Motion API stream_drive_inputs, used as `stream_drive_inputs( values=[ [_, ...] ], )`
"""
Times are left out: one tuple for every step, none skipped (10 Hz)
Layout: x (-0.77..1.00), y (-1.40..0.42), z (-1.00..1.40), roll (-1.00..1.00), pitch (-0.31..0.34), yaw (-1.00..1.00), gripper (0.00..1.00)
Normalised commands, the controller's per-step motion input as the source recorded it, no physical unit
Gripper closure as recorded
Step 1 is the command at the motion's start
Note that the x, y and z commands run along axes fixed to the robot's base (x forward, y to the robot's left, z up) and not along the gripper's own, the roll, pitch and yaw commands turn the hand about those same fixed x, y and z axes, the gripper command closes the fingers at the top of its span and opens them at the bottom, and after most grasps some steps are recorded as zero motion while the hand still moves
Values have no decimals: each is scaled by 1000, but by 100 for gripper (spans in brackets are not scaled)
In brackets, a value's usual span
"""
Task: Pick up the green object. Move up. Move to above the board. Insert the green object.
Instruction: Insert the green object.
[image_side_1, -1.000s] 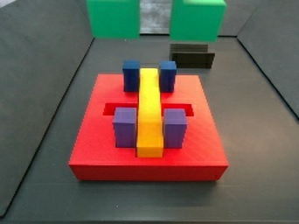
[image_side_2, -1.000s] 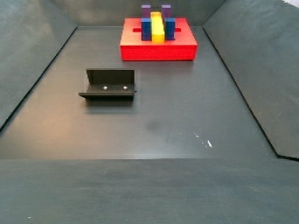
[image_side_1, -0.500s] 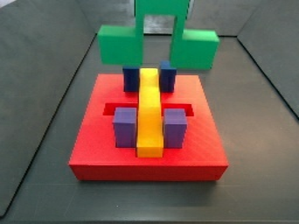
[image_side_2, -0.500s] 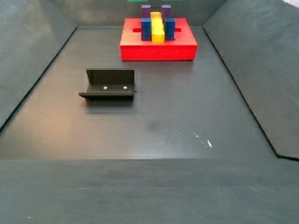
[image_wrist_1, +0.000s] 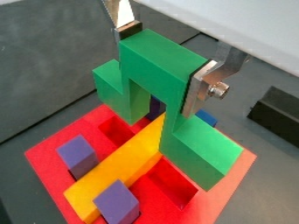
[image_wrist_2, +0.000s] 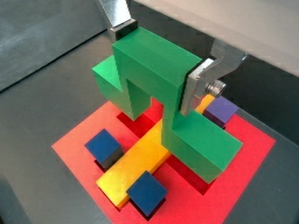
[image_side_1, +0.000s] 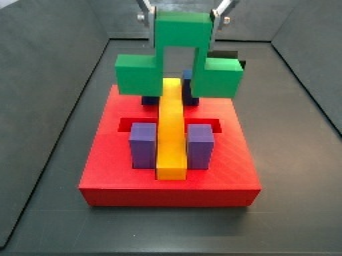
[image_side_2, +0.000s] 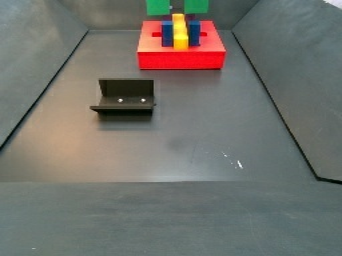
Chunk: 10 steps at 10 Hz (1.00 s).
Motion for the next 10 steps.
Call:
stream_drive_inputs(
  values=[
    [77, -46, -251, 0, -40, 203, 100],
    [34, -43, -263, 0, -47, 200, 100],
    [0, -20, -269, 0, -51, 151, 100],
    [0, -14, -317, 0, -56, 86, 100],
    [0, -11, -300, 0, -44, 71, 100],
    [0, -20, -214, 0, -34, 74, 100],
    [0, -26, -137, 0, -20, 91, 100],
    [0, -14, -174, 0, -30, 86, 100],
    [0, 0, -186, 0, -31, 86, 100],
    [0, 0, -226, 0, -40, 97, 100]
  ],
)
